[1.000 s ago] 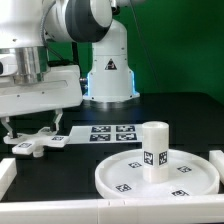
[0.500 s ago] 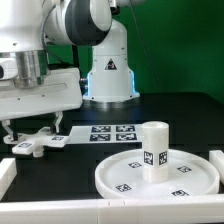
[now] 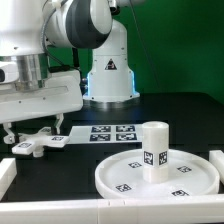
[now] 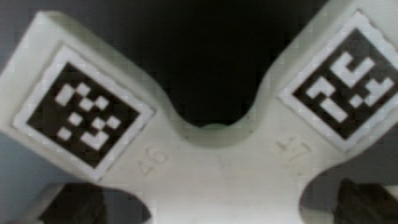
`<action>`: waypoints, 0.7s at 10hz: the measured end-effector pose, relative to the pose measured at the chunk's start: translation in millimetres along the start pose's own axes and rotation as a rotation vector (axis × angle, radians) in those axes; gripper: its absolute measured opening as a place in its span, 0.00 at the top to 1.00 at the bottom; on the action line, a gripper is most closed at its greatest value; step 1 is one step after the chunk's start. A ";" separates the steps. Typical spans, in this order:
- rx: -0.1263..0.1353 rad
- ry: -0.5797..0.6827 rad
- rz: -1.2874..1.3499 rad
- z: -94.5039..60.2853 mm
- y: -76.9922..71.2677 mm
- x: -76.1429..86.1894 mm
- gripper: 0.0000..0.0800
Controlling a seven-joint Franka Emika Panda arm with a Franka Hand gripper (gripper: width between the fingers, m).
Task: Assemble round table
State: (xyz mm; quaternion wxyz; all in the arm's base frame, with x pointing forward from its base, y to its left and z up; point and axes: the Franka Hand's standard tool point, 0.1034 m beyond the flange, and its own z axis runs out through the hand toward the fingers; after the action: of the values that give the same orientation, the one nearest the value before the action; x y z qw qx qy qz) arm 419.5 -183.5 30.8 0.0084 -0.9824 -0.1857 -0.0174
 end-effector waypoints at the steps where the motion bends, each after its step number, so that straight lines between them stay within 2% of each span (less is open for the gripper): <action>1: 0.001 -0.002 0.000 0.9 -0.2 -0.4 0.19; 5: 0.004 -0.006 0.002 3.1 -0.2 -1.8 0.19; 7: 0.007 -0.010 0.002 5.4 -0.9 -3.3 0.22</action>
Offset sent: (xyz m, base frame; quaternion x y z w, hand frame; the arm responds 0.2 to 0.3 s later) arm 0.0028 -0.0007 -0.0017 0.0102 0.0028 -0.0092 0.9999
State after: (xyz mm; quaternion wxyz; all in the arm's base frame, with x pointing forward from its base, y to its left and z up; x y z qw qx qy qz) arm 416.3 -183.8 25.3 0.0110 -0.9827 -0.1846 -0.0120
